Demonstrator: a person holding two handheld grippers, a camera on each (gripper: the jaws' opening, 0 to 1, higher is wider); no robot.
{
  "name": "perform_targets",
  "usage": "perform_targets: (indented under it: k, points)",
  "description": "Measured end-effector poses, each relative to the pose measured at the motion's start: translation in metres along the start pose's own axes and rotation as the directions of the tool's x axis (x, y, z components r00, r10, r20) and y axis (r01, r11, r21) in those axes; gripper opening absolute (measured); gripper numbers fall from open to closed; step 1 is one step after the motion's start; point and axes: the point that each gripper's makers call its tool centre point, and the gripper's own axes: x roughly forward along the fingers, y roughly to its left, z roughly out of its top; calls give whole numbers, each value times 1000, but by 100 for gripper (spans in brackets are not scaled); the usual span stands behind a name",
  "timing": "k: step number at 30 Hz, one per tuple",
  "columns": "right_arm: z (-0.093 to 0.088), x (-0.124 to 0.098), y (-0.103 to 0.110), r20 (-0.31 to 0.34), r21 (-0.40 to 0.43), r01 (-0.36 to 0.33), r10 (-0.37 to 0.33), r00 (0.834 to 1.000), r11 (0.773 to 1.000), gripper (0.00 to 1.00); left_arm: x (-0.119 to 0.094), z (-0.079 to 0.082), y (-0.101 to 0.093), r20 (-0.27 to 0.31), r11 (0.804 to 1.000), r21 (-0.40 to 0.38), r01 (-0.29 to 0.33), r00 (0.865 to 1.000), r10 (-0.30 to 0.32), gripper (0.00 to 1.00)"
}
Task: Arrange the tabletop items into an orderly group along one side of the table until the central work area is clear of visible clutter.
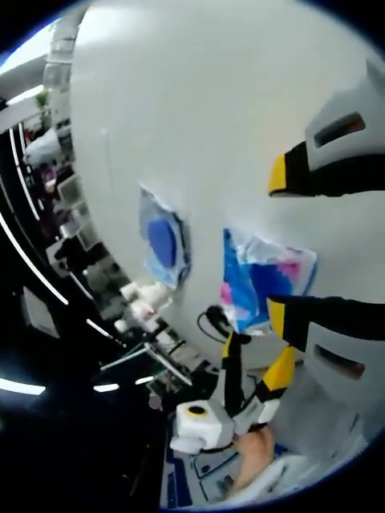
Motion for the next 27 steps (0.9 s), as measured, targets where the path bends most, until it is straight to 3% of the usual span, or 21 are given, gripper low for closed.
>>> perform_targets:
  k: [11,17,27]
  points:
    - [-2,3,-1,-12,-5,-8,8,1000,1000,41,3,-1,4,-1,999,-32,-15,1000,15,70]
    - [-2,3,1,-14,-9,-16,16,1000,1000,37,3,10,-3,33,999,45,-25,999,23,51]
    - [-2,6,0,-21,0,-30,30,999,1000,33,15,5,-9,-5,1000,-7,-8,1000,8,34]
